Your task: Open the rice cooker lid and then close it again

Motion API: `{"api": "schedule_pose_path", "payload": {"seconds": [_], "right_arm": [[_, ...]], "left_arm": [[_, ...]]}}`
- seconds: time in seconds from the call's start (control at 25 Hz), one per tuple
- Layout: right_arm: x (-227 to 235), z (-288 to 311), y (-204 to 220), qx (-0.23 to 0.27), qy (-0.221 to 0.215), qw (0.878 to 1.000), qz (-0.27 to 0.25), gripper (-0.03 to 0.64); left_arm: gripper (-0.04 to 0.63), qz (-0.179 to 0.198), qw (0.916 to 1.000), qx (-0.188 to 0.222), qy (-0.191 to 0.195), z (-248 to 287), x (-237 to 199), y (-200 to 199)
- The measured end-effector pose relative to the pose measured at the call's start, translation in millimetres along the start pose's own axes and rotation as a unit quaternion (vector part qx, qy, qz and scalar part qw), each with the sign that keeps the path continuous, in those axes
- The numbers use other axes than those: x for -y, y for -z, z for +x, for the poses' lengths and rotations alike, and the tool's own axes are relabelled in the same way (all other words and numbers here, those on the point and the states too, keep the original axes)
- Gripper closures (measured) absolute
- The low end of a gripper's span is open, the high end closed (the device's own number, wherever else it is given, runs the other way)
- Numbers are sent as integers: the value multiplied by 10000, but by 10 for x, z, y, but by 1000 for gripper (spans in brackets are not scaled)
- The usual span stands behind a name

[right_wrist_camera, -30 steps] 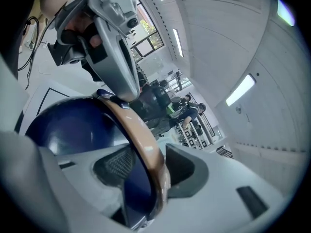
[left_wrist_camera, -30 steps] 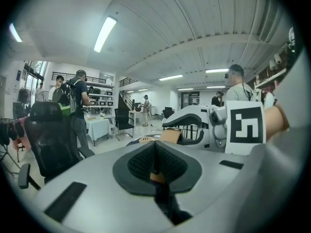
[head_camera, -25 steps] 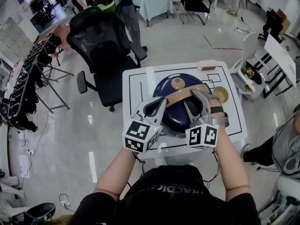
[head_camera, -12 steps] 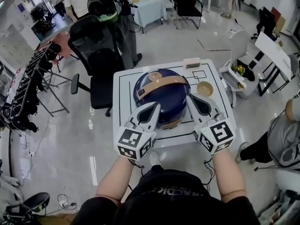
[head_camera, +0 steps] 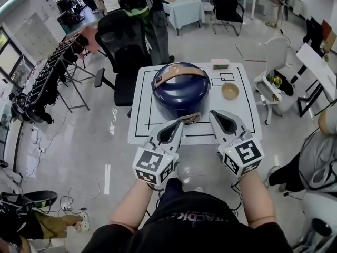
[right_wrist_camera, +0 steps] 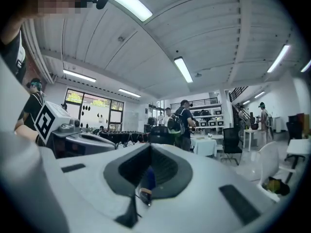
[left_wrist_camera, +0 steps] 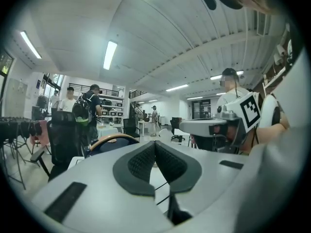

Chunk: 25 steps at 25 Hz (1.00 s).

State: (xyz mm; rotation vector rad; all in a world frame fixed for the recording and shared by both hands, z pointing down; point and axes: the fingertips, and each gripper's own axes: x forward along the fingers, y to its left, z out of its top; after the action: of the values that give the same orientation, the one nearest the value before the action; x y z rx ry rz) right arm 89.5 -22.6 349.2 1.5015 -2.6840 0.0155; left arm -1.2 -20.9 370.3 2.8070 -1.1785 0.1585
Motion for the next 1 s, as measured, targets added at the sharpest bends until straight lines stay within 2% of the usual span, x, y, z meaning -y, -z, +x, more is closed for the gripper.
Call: {"api": "schedule_pose_path", "payload": {"seconds": [0.36,0.6,1.0], "right_arm": [[-295,-260,131,-78,-417,9989,198,615],[-386,-236,166,-128,-435,9987,243,615],[-563,-111,243,-166,-156,9990,382,617]], "left_arm": [[592,-56,9990,51,-451,-389,204,59],[592,-89,9991,-16,-407,-436,181,93],[592,-101,9998,-96,-134,-559,1,132]]}}
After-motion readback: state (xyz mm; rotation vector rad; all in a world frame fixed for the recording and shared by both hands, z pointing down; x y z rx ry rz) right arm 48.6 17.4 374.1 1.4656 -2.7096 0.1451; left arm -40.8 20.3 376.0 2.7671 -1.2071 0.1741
